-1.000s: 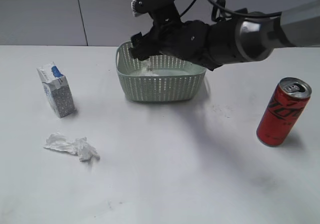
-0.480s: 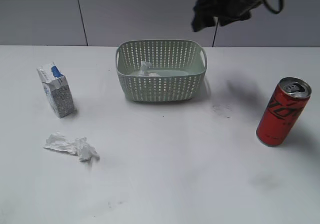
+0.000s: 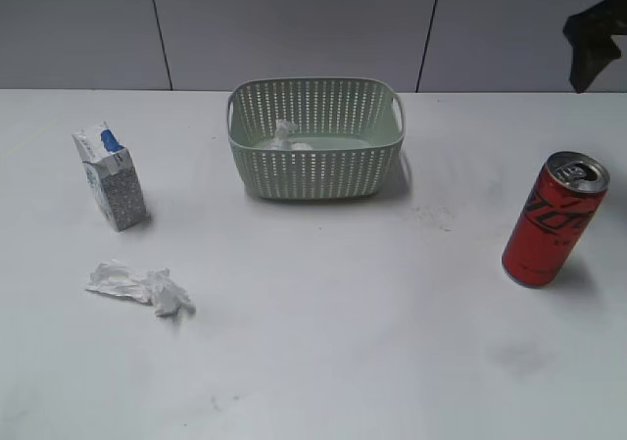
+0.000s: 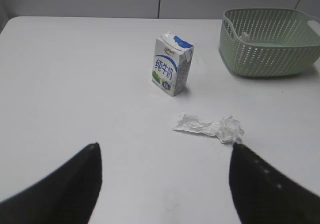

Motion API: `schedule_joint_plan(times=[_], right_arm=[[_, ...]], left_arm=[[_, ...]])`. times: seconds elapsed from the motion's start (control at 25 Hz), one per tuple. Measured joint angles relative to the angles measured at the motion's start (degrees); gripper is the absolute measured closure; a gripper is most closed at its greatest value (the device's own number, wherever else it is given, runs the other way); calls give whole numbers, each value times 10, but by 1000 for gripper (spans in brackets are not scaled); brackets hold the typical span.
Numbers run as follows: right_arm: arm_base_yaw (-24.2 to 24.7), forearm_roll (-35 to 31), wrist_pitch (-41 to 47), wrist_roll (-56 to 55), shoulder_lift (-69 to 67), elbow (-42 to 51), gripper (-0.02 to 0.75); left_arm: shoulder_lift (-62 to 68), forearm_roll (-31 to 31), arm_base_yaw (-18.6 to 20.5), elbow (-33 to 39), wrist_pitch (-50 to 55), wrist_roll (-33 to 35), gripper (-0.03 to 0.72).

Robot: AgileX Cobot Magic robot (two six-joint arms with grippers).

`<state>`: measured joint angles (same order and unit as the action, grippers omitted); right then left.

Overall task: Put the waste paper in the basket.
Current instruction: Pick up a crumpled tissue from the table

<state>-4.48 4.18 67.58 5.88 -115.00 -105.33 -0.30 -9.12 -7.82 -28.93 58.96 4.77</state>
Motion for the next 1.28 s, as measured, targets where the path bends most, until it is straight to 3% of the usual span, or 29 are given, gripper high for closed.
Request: schedule_joint_plan(times=[0.2, 0.36, 0.84, 1.12, 1.28], right_arm=[[40, -27, 3, 0, 76, 108, 146], [40, -42, -5, 19, 189, 240, 146], [40, -49, -135, 23, 587, 624, 146], [40, -51, -159, 23, 775, 771, 146], [40, -56, -139, 23, 869, 810, 146]], left_arm=[[0, 0, 0, 0, 0, 0, 100], [0, 0, 0, 0, 0, 0, 100], [0, 0, 0, 0, 0, 0, 100], [0, 0, 0, 0, 0, 0, 100], [0, 0, 0, 0, 0, 0, 100]])
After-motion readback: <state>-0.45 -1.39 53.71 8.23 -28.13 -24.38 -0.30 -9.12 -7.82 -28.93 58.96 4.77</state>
